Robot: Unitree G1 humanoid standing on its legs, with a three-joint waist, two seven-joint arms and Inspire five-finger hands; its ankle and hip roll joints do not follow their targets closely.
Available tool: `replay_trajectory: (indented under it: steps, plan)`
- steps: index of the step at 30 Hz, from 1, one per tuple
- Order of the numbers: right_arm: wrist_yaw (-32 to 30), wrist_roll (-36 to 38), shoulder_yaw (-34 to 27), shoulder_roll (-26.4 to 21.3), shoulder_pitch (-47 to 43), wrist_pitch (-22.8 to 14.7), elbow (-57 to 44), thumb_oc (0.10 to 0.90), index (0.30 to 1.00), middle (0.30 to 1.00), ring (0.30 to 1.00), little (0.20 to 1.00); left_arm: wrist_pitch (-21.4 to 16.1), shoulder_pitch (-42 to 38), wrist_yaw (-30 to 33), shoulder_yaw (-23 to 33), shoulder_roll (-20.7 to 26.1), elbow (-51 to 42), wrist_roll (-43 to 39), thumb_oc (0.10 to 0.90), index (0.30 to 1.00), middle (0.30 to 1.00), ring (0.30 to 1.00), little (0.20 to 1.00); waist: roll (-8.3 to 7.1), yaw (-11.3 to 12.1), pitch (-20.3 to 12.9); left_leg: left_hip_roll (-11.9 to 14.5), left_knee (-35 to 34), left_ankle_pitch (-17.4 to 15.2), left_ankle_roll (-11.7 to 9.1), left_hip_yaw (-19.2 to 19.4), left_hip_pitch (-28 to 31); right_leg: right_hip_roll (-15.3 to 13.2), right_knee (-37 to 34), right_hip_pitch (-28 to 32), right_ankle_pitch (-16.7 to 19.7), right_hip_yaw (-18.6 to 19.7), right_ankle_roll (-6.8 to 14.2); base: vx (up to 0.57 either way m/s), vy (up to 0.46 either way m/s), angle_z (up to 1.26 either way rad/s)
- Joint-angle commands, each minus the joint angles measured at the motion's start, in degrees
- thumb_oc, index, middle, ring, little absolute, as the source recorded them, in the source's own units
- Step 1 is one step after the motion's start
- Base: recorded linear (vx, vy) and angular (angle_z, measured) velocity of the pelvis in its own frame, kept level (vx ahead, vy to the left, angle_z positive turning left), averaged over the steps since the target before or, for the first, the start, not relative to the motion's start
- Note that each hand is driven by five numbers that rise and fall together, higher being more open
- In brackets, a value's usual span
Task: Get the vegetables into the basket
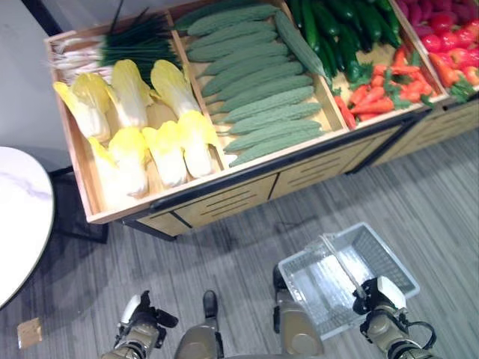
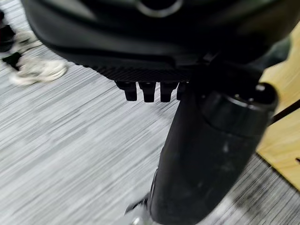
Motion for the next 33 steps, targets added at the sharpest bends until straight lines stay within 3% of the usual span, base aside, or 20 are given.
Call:
replay_trajectory:
  steps: [1,11,25,33]
  plan:
    - [-3.01,1.56,-2.73,-6.59,0.48,0.41,0.83,0.4,0.3,0.3,0.3,0.3,0.53,-1.27,1.79,1.73,1.7,2.2,-1.52,0.9,1.0,1.0,1.0,1.0,-0.69,-0.2,-0.29,-0.72,2.96,-0.18,-2.32,1.04,-3.15,-4.18,4.98,0.71,-4.6,-0.72,4.67,0.02,-0.126,0.09]
    - [-2.55,3.18,-3.24,-4.94,1.93,0.58,4.91,0.4,0.3,0.3,0.3,0.3,1.15,0.98,4.51,7.25,0.28,5.14,-5.94,0.9,1.0,1.0,1.0,1.0,-0.33,0.04,-2.89,1.02,2.19,0.63,-3.63,0.22,-1.33,-2.39,1.41,5.43,-5.42,-2.63,3.21,0.04,-0.101,0.16]
    - [-1.31,2.31,-2.83,-1.39,2.38,0.9,8.91,0.4,0.3,0.3,0.3,0.3,0.37,2.87,8.21,13.78,0.74,7.01,-11.75,0.9,1.0,1.0,1.0,1.0,-0.37,0.24,-5.93,-0.21,-0.02,-0.28,-3.51,0.33,2.64,-3.62,-0.56,9.16,-4.57,-3.35,3.94,0.01,0.008,0.0]
    - [-3.38,0.99,-1.75,1.12,3.88,-0.76,8.99,0.4,0.3,0.3,0.3,0.3,-5.75,1.04,21.54,26.34,5.44,5.2,-22.19,0.9,1.0,1.0,1.0,1.0,-1.49,0.96,-7.5,-0.61,-0.02,-1.16,-3.53,0.07,3.59,-4.05,-0.81,10.06,-4.42,-3.54,4.45,0.0,0.0,0.0]
